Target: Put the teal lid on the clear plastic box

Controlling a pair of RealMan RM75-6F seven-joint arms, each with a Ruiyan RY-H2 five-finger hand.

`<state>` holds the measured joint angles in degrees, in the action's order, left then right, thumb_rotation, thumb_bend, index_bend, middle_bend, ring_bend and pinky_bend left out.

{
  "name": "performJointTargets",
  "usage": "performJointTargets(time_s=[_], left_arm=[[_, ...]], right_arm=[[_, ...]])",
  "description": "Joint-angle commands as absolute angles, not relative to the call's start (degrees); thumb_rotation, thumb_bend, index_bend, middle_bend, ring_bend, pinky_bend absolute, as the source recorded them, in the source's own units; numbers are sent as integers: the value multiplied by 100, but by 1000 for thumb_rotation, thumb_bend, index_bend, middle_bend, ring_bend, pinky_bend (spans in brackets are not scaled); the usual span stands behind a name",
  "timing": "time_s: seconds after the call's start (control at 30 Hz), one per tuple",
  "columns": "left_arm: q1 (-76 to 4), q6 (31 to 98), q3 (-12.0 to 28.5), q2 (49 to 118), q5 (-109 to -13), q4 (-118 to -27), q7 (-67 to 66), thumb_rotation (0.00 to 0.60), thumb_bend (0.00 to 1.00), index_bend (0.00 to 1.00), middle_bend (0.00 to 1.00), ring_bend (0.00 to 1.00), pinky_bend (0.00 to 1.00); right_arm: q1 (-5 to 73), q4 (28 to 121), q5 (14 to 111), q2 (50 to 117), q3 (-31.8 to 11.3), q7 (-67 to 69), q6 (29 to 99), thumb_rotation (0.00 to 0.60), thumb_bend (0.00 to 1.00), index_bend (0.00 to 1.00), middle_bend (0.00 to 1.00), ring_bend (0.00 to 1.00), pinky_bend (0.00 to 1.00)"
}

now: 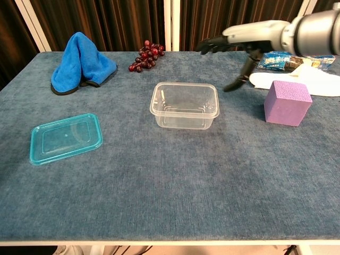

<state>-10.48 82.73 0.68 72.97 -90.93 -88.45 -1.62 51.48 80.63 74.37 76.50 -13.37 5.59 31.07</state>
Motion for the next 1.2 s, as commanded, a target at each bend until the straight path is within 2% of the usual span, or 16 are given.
performJointTargets(time_s=[0.03,0.37,0.63,0.8,1.0,1.2], left_arm=[[-1136,8173,63,7271,-9159,-8858,-175,600,0,244,200,80,67],[-1508,7830,-6,7130,-9565,-9080,-368,600,0,227,181,80,60],[-1862,7544,-24,7113,-9893,-9270,-529,600,0,211,162,79,56],[-2173,7050,-33,7146,-9918,-9498,-797,600,0,183,126,51,49],[-2532,6388,150,7481,-9446,-9557,-1090,600,0,147,86,23,45],[-2756,6104,298,8063,-9079,-9305,-1318,600,0,112,70,6,38]], right_arm=[[4551,8428,7616,7528,-878,-418,4056,600,65,0,0,0,0],[4612,7919,7251,8583,-860,-1217,4493,600,26,0,0,0,0],[4853,7454,6978,9355,-1093,-1466,4638,600,4,0,0,0,0],[4971,7251,6792,9680,-1252,-1540,4718,600,0,0,0,0,0],[4994,7416,6717,9610,-1241,-1593,4694,600,0,0,0,0,0],[4591,8520,7160,8533,-1098,-1289,5119,600,0,0,0,0,0]])
